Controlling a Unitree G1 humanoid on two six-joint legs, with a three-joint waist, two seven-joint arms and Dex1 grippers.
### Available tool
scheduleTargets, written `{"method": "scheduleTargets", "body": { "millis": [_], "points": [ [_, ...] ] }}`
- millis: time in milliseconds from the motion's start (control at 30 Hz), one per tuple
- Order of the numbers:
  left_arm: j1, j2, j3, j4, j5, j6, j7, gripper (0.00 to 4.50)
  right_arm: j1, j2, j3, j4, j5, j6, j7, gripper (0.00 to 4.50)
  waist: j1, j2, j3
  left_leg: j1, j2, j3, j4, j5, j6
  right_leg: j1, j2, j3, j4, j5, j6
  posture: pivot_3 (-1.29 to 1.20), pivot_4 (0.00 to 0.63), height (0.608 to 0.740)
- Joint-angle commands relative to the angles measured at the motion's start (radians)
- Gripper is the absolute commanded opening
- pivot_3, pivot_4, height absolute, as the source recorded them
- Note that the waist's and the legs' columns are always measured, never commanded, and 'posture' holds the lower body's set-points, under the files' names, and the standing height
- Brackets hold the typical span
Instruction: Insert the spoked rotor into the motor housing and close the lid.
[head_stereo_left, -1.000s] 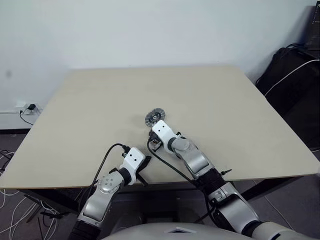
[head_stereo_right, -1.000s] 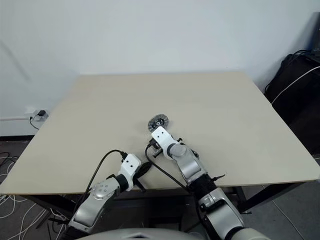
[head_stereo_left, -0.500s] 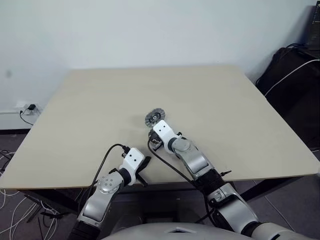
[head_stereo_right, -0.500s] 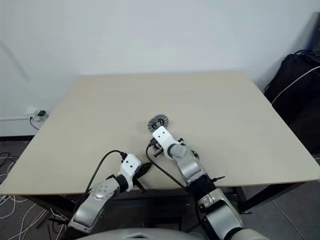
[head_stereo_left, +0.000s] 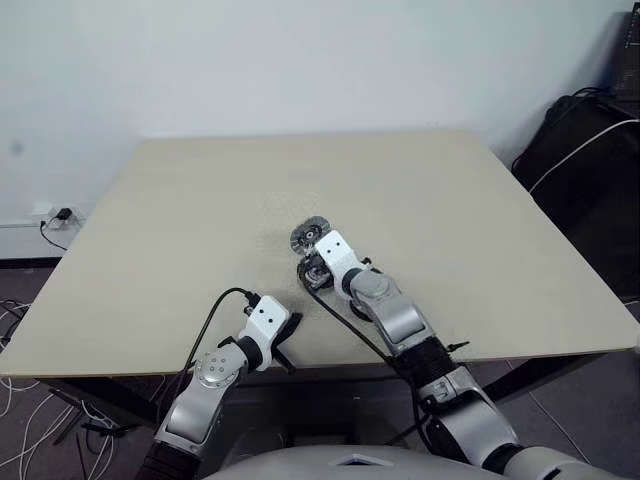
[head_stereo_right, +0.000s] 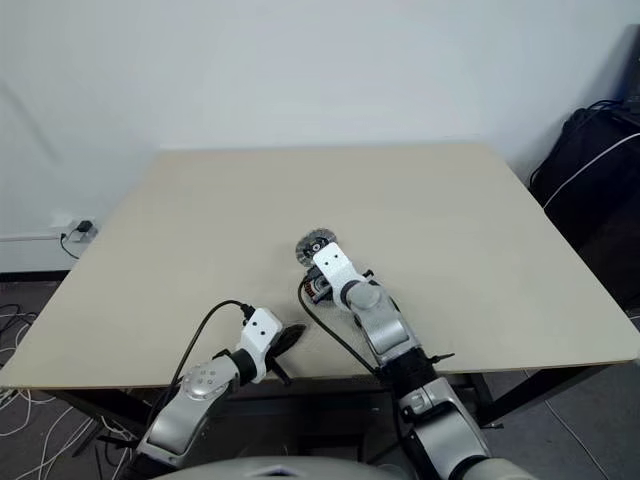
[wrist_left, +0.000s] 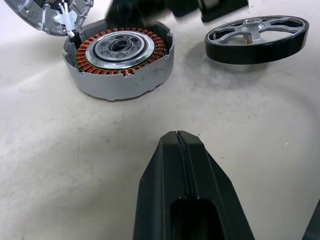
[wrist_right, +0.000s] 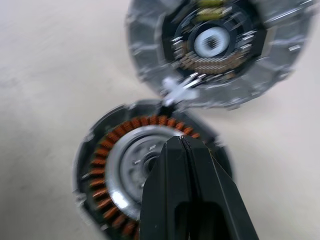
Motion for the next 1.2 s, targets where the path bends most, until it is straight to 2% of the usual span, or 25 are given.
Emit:
{"method": "scheduleTargets", "body": {
  "millis": [33,700,1200],
  "points": [
    [-0.018,-0.005,-0.004,-0.044,-0.013,-0.006,-0.004,0.0,-0.039,0.016,-0.013,-0.012,-0.012,0.035,-0.028,0.04,0.0,0.0,0.0,0.0,0.0,0.0,0.0,0.0,0.0,0.0,0.0,0.0,0.0,0.0,0.0,0.0,0.0,0.74],
    [-0.01,-0.011,-0.003,-0.04,-0.013,-0.01,0.008,0.0,-0.04,-0.009,0.054,-0.008,-0.023,0.122,0.05,0.04,0.0,0.0,0.0,0.0,0.0,0.0,-0.002,0.0,0.0,-0.001,0.0,0.0,0.0,-0.001,-0.001,0.0,0.0,0.74],
    [-0.015,-0.008,0.0,-0.041,-0.013,-0.006,0.004,0.0,-0.067,-0.004,0.055,0.084,-0.056,0.069,-0.002,0.04,0.001,0.0,0.0,0.0,0.0,0.0,-0.002,0.0,0.0,0.0,0.0,0.0,0.0,-0.001,-0.001,0.0,0.0,0.74]
  ]
}}
